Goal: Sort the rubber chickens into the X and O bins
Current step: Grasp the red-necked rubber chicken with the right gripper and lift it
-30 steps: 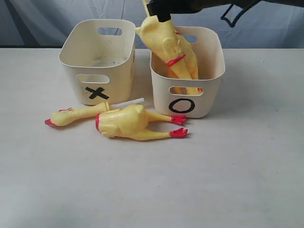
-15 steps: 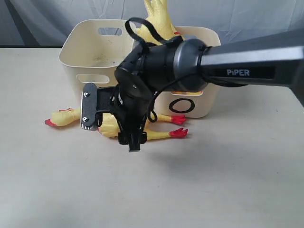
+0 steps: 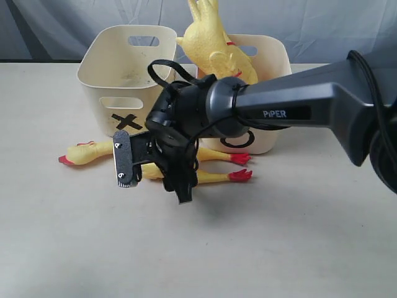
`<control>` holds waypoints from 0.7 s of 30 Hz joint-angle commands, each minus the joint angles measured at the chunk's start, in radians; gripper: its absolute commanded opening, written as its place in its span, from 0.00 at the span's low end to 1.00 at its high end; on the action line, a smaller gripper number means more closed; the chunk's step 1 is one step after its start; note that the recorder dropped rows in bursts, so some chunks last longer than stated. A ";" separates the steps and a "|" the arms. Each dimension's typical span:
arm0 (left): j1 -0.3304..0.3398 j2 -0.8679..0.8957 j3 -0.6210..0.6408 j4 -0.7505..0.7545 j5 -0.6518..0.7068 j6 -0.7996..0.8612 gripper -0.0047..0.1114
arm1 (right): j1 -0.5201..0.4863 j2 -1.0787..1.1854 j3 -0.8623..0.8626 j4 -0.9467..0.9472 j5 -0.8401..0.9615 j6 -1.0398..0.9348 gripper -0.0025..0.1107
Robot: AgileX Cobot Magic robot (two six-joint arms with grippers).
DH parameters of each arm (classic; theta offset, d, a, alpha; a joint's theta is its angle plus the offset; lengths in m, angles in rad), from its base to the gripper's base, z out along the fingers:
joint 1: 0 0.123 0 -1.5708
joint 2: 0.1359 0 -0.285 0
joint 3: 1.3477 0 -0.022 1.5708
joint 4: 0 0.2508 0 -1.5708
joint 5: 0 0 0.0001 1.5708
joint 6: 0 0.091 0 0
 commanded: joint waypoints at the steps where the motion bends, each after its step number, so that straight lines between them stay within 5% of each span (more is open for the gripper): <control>1: -0.008 -0.003 -0.003 0.007 -0.011 -0.005 0.04 | 0.023 -0.009 0.015 0.013 0.223 0.007 0.03; 15: -0.008 -0.003 -0.003 0.007 -0.011 -0.005 0.04 | 0.243 -0.239 -0.226 0.303 0.152 0.002 0.01; 21: -0.008 -0.003 -0.003 0.007 -0.011 -0.005 0.04 | 0.185 -0.275 -0.254 0.140 -0.332 0.126 0.01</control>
